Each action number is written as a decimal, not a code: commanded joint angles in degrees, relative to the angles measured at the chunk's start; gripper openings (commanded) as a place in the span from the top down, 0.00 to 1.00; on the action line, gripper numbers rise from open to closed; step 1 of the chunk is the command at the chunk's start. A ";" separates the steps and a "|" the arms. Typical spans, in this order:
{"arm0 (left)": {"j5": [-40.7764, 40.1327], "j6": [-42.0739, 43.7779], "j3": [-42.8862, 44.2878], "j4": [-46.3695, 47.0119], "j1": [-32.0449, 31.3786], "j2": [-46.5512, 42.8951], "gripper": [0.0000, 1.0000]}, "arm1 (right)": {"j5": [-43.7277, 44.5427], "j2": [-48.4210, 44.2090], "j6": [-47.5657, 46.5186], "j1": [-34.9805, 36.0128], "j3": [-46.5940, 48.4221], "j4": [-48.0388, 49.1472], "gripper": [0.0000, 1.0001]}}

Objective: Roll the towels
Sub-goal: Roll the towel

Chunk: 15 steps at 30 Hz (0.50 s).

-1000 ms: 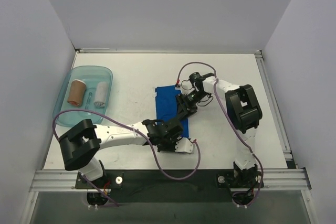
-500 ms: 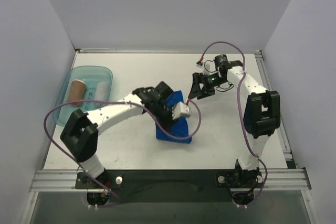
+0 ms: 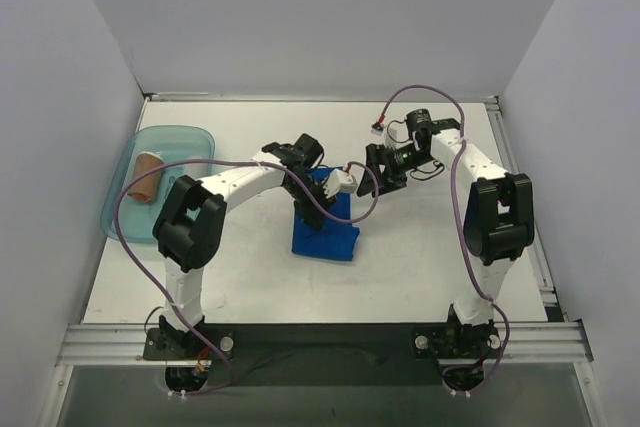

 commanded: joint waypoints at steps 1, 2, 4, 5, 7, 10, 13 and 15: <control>2.95 0.67 3.74 1.16 1.59 2.05 0.90 | -2.46 -3.22 -0.99 0.25 -1.45 -2.92 0.33; 3.21 0.67 3.92 1.59 1.85 2.49 0.90 | -2.73 -3.22 -1.17 0.25 -1.98 -3.00 0.35; 4.00 0.14 4.09 1.77 2.73 3.02 0.90 | -2.91 -3.13 -1.43 0.25 -2.51 -3.09 0.37; 4.35 -0.04 4.10 1.77 3.08 3.11 0.90 | -2.91 -2.95 -1.69 0.25 -2.68 -3.09 0.39; 4.80 -0.82 4.01 1.86 3.96 2.94 0.91 | -2.91 -2.43 -1.78 0.16 -2.60 -3.00 0.43; 5.85 -1.97 2.87 1.86 5.36 1.88 0.92 | -4.05 -0.76 -1.26 0.16 -1.02 -2.74 0.47; 5.68 -2.67 1.20 2.04 5.98 0.57 0.92 | -5.10 1.26 -0.12 0.86 1.17 -1.78 0.50; 5.32 -3.72 -0.03 2.74 6.60 0.04 0.93 | -5.54 2.40 0.50 1.65 2.32 -0.90 0.52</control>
